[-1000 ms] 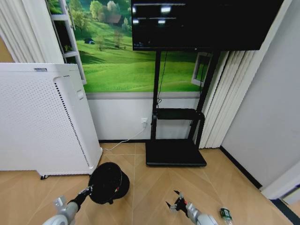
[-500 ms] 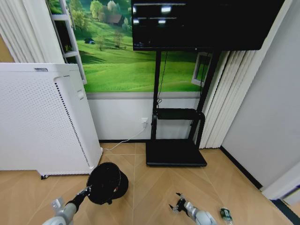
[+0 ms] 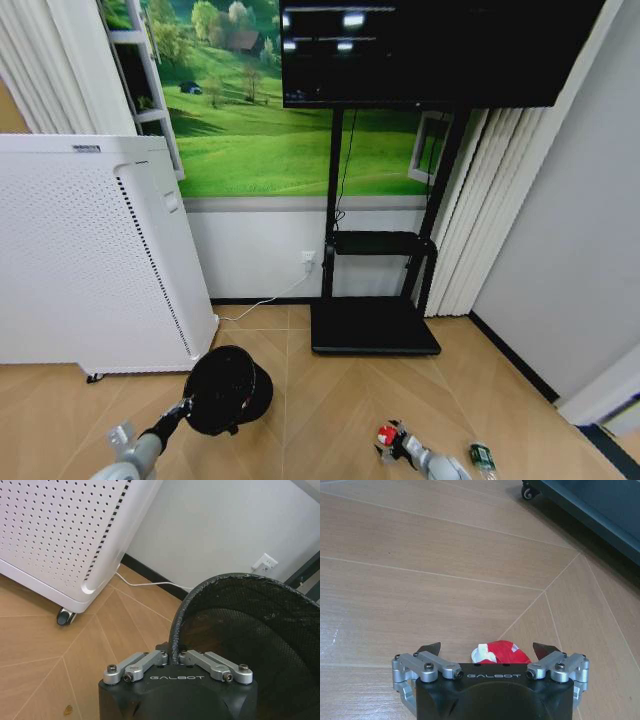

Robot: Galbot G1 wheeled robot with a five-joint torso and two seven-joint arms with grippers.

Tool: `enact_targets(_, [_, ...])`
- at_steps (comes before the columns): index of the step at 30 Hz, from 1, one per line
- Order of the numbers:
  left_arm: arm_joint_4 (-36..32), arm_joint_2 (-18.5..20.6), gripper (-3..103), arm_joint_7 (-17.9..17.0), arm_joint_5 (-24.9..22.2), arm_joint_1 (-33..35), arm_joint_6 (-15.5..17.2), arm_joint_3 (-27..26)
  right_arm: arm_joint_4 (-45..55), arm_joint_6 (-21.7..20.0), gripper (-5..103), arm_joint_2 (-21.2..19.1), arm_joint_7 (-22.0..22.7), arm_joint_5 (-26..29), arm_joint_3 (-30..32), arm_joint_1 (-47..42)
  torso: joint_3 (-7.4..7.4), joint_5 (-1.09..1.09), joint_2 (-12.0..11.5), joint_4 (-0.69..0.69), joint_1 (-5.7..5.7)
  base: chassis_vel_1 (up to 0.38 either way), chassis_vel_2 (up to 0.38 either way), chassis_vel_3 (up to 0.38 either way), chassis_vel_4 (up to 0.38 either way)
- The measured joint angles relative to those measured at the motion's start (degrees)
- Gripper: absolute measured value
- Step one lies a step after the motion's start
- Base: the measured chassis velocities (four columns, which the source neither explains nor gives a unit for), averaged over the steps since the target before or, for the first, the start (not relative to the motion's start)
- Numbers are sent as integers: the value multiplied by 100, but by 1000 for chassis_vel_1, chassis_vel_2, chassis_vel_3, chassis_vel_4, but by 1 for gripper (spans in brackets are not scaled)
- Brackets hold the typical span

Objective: Pick up the trash bin and place the garbage on the floor into it.

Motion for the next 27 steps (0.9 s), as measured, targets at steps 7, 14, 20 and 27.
enact_targets(7, [-112,-104,3,78,109,159,-50,-23,-47,-144,91,36,16,-108,15,18,0,0,0,0,0,0,0,0,0])
enact_targets(14, [-150,-171,3,144,194,250,-85,-96,-144,-254,63,38,61,-136,-1,56,-1,-2,1,0,0,0,0,0,0])
enact_targets(20, [-158,-188,3,144,195,250,-87,-115,-145,-287,47,39,67,-100,-43,77,-1,0,0,0,0,0,0,0,0])
enact_targets(27, [-146,-200,3,147,199,264,-95,-150,-128,-289,26,6,31,-25,-74,66,0,1,0,1,0,0,0,0,0])
